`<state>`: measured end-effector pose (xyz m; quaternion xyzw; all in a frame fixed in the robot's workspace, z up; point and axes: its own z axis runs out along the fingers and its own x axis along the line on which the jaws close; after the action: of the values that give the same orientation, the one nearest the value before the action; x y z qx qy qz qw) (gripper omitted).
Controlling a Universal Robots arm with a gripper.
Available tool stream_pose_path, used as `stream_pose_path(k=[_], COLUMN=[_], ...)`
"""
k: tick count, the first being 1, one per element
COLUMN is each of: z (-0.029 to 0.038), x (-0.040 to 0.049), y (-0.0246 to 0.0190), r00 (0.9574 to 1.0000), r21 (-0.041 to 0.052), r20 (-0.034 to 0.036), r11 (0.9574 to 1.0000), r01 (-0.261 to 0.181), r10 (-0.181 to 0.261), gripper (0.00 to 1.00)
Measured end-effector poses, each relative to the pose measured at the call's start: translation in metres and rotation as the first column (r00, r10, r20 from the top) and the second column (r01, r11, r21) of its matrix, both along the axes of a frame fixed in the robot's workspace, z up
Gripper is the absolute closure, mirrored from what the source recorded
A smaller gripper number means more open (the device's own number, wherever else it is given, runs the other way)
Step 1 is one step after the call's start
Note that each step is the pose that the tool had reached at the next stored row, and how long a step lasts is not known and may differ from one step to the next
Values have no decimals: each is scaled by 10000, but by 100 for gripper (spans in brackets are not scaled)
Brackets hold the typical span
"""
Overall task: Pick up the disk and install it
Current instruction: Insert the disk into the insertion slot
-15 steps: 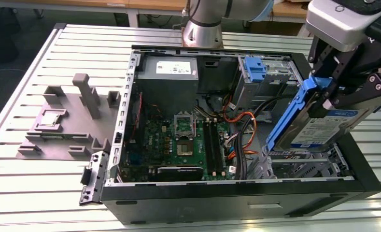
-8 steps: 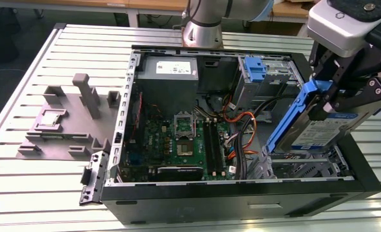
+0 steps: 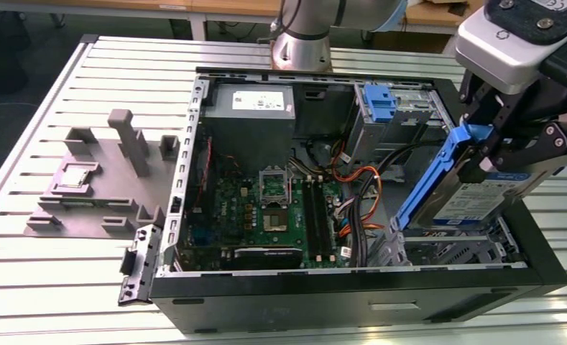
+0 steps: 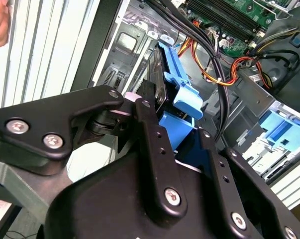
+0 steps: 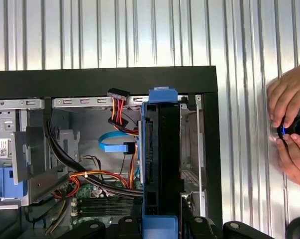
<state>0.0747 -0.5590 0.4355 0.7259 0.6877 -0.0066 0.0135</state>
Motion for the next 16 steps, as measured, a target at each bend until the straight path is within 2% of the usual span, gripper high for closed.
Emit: stream_pose_path(k=[16], z=[-106], x=[3], y=[-4], r00=[10000], r21=[1], r20=[1], r11=[10000], r01=[-1], r10=[1], gripper=[63])
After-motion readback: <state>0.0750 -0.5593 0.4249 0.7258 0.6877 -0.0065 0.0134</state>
